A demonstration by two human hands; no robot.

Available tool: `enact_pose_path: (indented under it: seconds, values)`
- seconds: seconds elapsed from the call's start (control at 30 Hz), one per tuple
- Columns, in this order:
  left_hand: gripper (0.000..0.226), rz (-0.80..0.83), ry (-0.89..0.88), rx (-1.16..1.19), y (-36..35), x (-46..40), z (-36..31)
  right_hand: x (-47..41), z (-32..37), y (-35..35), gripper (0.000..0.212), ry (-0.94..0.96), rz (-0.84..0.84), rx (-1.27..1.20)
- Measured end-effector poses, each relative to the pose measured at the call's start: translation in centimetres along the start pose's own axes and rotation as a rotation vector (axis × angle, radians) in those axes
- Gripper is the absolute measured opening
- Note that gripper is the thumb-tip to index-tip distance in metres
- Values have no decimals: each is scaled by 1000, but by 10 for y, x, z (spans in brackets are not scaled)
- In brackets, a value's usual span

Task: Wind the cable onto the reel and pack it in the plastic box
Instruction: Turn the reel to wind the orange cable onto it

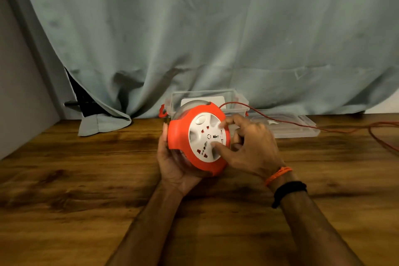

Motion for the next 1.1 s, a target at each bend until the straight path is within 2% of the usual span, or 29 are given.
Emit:
enact_pose_path:
  seconds: [0.1, 0.23, 0.47, 0.6, 0.73, 0.9, 1.0, 1.1]
  values:
    - [72, -1, 4, -6, 1, 0, -1, 2, 1, -5, 64, 86, 96, 49]
    - [74, 14, 9, -8, 0, 0, -1, 4, -2, -14, 73, 54, 155, 150]
    - [72, -7, 4, -14, -1, 0, 0, 9, -4, -16, 71, 56, 33, 230]
    - [74, 21, 0, -1, -6, 1, 1, 11, 1, -17, 67, -57, -79, 309]
    - [74, -3, 7, 22, -3, 0, 2, 12, 9, -29, 80, -279, -105, 215]
    - [73, -45, 19, 18, 0, 0, 3, 12, 11, -32, 82, -319, -82, 147]
    - [76, -24, 23, 7, 0, 1, 1, 8, 11, -20, 75, -269, -76, 117]
    - [78, -22, 33, 0, 2, 0, 0, 2, 5, -6, 44, -118, -26, -7]
Point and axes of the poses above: each hand's wrist, its own x-axis away from the middle knuckle, its own y-axis out of the back of the hand, z = x × y, the point moved 5 cm from there along -x, towards the middle knuckle
